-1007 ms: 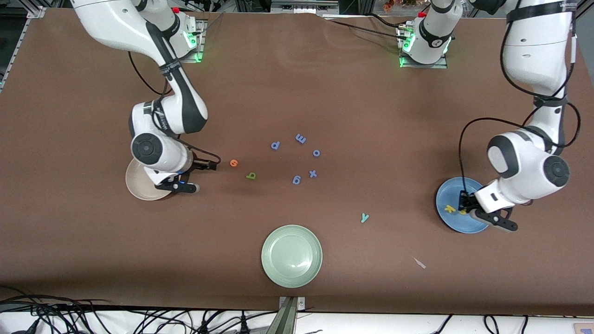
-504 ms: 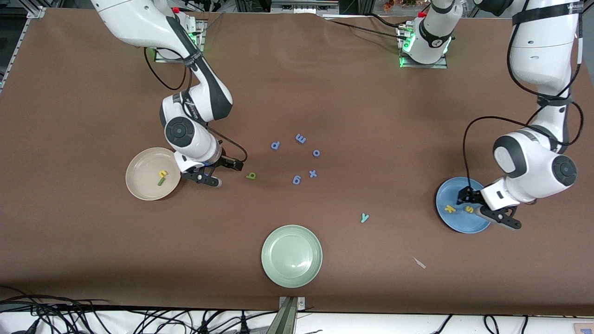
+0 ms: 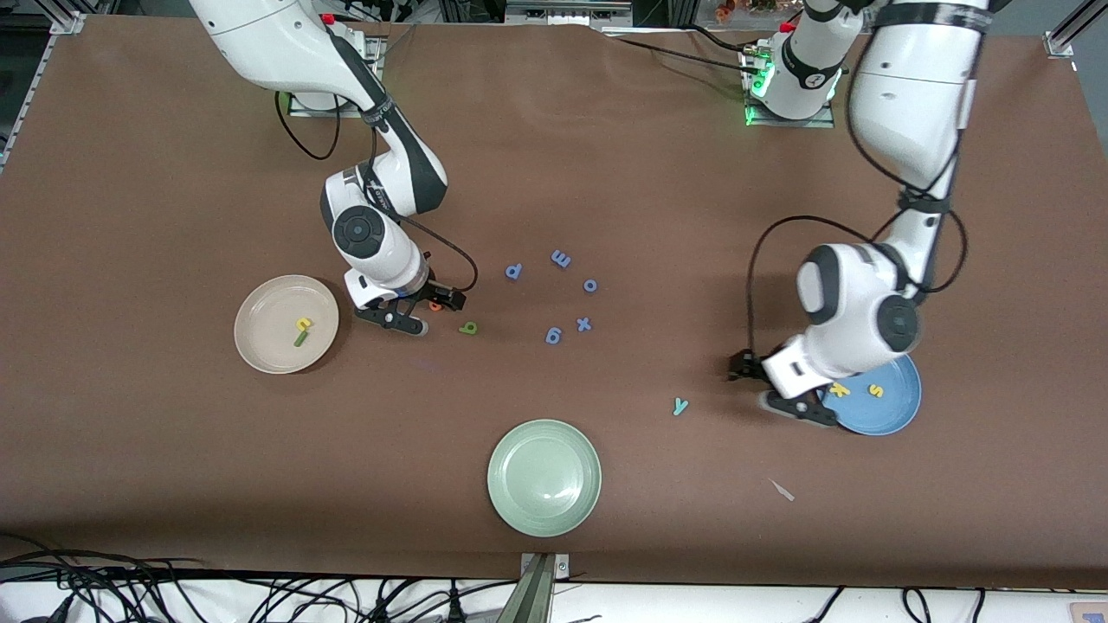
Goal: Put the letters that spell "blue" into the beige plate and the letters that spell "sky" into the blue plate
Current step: 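Drop the s on the blue plate while the right gripper reaches the orange e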
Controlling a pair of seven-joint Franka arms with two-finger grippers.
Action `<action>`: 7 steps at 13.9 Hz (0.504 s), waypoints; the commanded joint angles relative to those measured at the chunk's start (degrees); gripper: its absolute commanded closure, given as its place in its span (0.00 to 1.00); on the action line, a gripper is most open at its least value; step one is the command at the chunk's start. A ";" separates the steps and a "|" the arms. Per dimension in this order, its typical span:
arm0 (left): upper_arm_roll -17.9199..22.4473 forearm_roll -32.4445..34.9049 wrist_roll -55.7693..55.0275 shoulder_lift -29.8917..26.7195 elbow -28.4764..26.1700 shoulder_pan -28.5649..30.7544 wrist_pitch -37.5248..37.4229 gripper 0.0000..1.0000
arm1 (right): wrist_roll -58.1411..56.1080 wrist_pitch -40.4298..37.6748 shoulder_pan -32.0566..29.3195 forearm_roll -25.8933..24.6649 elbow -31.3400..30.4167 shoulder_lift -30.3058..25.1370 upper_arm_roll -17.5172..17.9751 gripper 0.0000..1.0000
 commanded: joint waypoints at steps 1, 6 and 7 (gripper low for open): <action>1.15 2.55 -3.99 4.44 6.36 -3.36 -0.54 0.20 | -0.06 1.17 0.11 0.83 -0.73 0.01 0.02 0.00; 3.79 3.45 -6.01 10.24 12.96 -7.85 -0.46 0.21 | -0.59 3.54 0.11 0.83 -2.40 -0.08 0.02 0.16; 3.88 3.45 -6.45 11.12 14.28 -8.03 -0.28 0.21 | -0.59 3.63 0.11 0.83 -2.31 0.01 0.02 0.20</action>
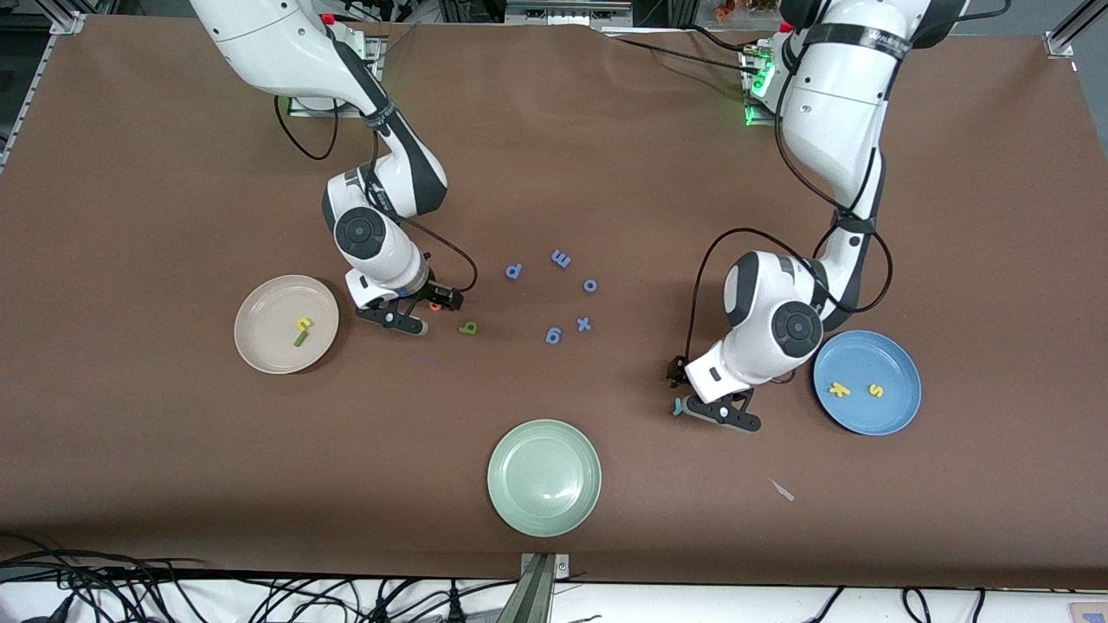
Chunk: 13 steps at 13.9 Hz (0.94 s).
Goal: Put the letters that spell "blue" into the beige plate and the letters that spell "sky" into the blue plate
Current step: 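Grasp the cyan letter with the left gripper while the right gripper grasps the e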
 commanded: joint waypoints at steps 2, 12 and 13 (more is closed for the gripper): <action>1.81 1.26 -2.03 4.88 6.93 -1.46 -0.12 0.21 | -0.56 2.01 0.12 0.83 -1.14 -0.44 0.04 0.30; 2.34 1.43 -0.62 6.12 7.03 -1.55 0.50 0.58 | -0.65 4.74 0.03 0.83 -0.70 1.31 0.04 0.61; 2.34 1.43 -0.62 6.12 7.03 -1.55 0.50 0.58 | -0.65 4.82 0.03 0.83 -0.70 1.40 0.04 0.62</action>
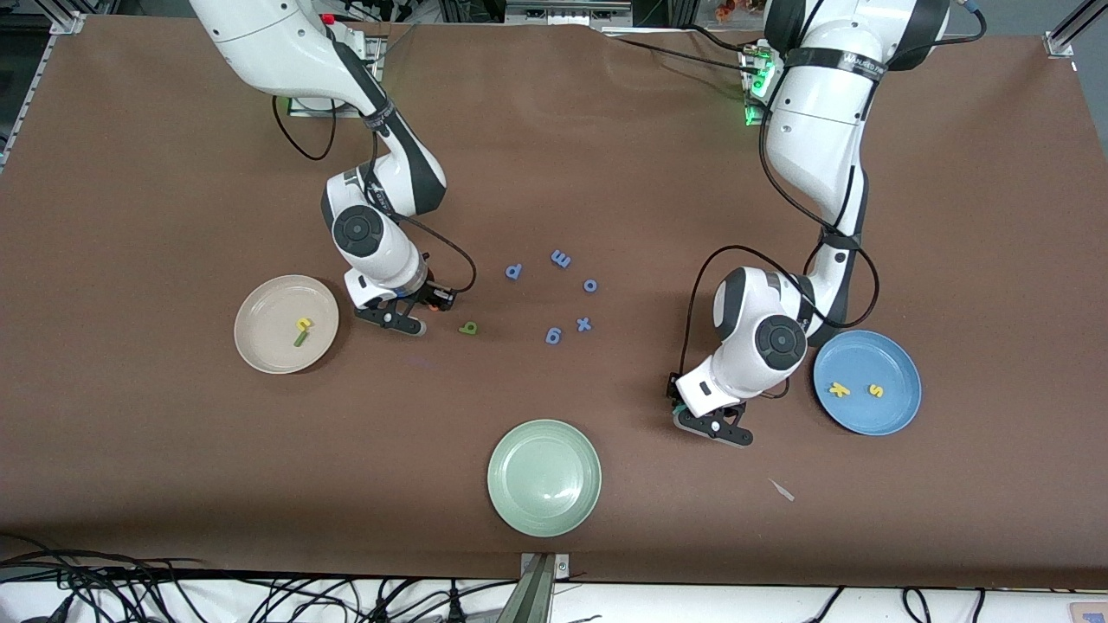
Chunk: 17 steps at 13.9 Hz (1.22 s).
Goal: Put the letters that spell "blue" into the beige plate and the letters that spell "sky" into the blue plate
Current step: 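Grasp the cyan letter with the left gripper while the right gripper grasps the e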
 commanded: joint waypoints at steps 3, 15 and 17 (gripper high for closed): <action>0.37 1.25 -0.18 1.46 1.50 -0.56 0.09 0.64 | -0.46 3.24 0.08 0.83 0.04 1.52 0.15 0.68; 0.46 1.25 -0.27 0.93 1.58 -0.39 0.09 0.91 | -13.52 -19.94 -0.45 0.13 8.57 -3.21 -6.25 0.80; 0.46 1.25 0.43 0.14 1.67 -0.13 -0.35 0.92 | -21.51 -22.50 -0.45 0.13 7.96 -4.62 -9.33 0.80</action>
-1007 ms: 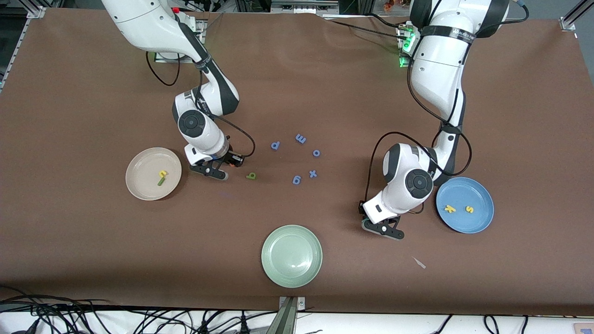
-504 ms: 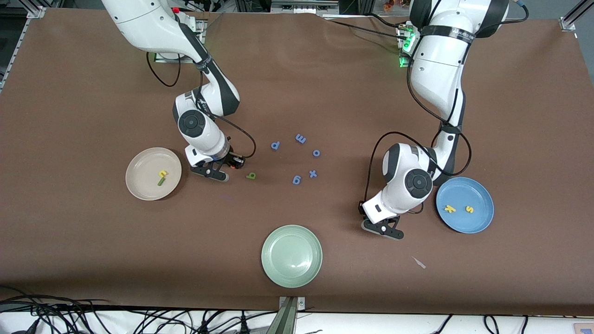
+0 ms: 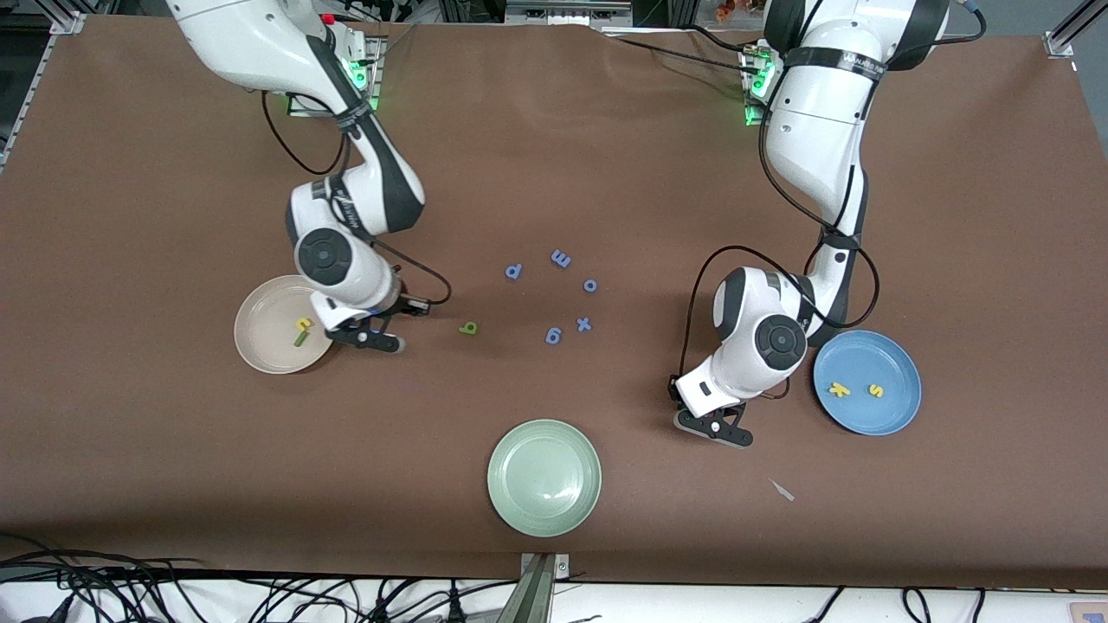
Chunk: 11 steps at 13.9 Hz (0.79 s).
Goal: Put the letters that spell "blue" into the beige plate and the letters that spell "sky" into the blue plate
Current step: 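Grasp the cyan letter with the left gripper while the right gripper grasps the e, then drop the cyan letter on the blue plate while the right gripper drops the e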
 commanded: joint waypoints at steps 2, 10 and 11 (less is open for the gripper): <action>0.48 1.24 0.76 -1.54 1.32 0.60 -1.02 0.92 | -14.77 -5.39 -0.15 0.18 -1.06 -2.00 -6.15 0.80; 3.28 1.15 20.32 -7.52 -0.26 10.08 -12.61 0.90 | -25.89 -4.88 -3.49 0.36 -0.27 2.22 -11.09 0.00; 3.73 1.15 23.14 -8.65 -1.13 11.57 -13.84 0.89 | -25.19 -4.87 -3.41 0.88 0.08 2.22 -11.09 0.00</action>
